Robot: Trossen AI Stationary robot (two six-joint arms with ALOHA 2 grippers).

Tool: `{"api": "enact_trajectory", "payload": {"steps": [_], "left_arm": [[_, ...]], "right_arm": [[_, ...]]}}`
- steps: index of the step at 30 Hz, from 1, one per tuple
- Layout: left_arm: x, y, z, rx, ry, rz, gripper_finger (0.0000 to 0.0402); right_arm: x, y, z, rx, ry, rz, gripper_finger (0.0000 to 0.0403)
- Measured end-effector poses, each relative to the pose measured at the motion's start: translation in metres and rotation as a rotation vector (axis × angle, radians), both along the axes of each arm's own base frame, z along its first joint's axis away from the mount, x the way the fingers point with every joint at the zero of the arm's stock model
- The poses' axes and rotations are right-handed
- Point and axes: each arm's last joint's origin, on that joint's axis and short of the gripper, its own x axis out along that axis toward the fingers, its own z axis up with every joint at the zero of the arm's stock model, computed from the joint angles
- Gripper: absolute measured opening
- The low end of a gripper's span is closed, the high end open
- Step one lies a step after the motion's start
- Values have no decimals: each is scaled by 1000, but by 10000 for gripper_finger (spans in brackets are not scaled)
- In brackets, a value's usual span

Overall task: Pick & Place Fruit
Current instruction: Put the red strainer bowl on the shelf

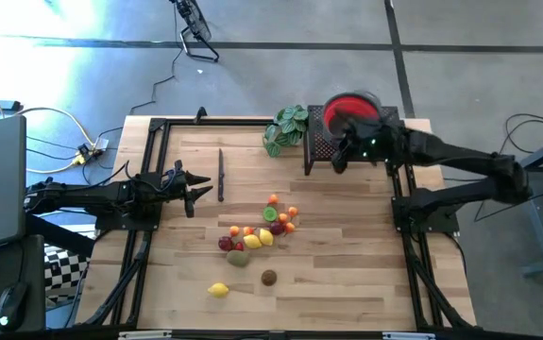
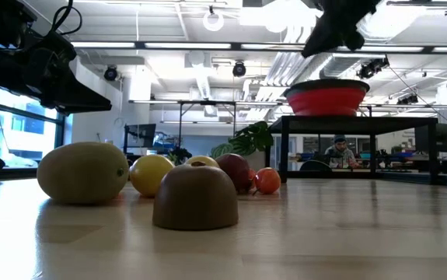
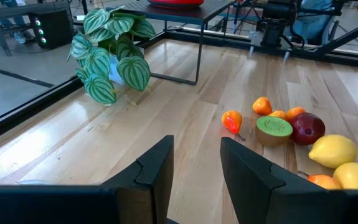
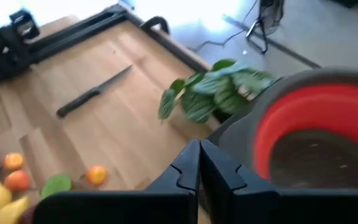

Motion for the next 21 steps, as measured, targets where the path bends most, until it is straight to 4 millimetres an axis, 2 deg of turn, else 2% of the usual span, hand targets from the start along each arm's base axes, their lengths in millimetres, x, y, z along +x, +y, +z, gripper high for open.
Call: {"api": "enact_trajectory", "payload": {"steps": [8,11,21], "left_arm": [[0,0,0,0,0,0,127],[0,0,0,0,0,0,127],[0,0,0,0,-1,0,127]], "right_arm": [[13,30,-40,43,-40,81,4],[14,41,-51,34,-40,47,4],[12,79,-55,-26,-72,3,4]]}}
